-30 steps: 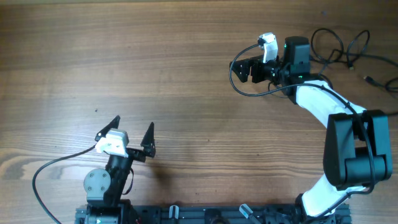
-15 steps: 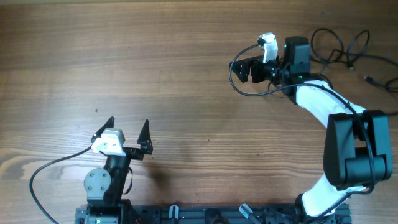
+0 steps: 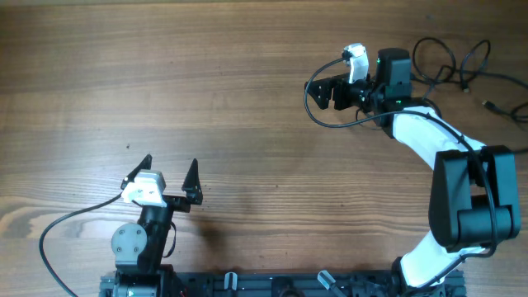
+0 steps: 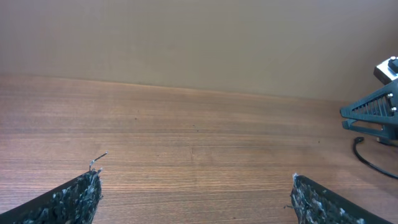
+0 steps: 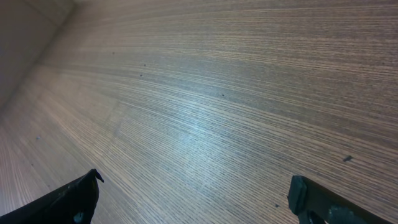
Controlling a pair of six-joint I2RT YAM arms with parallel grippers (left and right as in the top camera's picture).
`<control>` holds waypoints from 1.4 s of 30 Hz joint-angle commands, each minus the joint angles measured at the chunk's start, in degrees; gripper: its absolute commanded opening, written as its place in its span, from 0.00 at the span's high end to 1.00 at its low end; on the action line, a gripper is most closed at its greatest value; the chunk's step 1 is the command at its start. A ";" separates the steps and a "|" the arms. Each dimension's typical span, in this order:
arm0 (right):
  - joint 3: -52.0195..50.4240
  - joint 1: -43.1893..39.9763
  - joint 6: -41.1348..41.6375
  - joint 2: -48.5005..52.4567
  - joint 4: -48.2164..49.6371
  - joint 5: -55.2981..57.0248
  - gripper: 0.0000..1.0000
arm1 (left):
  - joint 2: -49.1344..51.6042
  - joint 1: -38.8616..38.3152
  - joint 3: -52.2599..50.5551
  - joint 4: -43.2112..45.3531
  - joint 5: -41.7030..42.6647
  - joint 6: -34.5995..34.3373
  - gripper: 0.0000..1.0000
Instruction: Untangle cables
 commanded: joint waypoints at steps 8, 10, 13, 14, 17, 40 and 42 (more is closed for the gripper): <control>0.37 0.13 0.35 1.51 0.17 9.14 0.00 | -0.61 0.37 -0.26 -0.42 -0.74 -0.55 0.00; 0.37 0.13 0.39 1.46 -0.90 10.80 0.00 | -0.61 0.37 -0.26 -0.42 -0.76 -0.55 0.00; 0.37 0.22 -0.24 -0.63 -9.29 11.13 0.00 | -0.61 0.37 -0.26 -0.42 -0.76 -0.55 0.00; 0.00 0.22 -0.28 -2.10 -11.08 12.81 0.00 | -0.61 0.37 -0.26 -0.42 -0.76 -0.55 0.00; -2.03 0.24 -0.26 -6.67 -13.99 14.71 0.00 | -0.61 0.37 -0.26 -0.42 -0.76 -0.55 0.00; -59.21 0.22 0.33 -62.47 26.23 18.29 0.00 | -0.61 0.37 -0.26 -0.42 -0.76 -0.57 0.00; -59.21 0.22 0.33 -65.96 23.93 18.29 0.00 | -0.61 0.37 -0.26 -0.42 -0.74 -0.55 0.00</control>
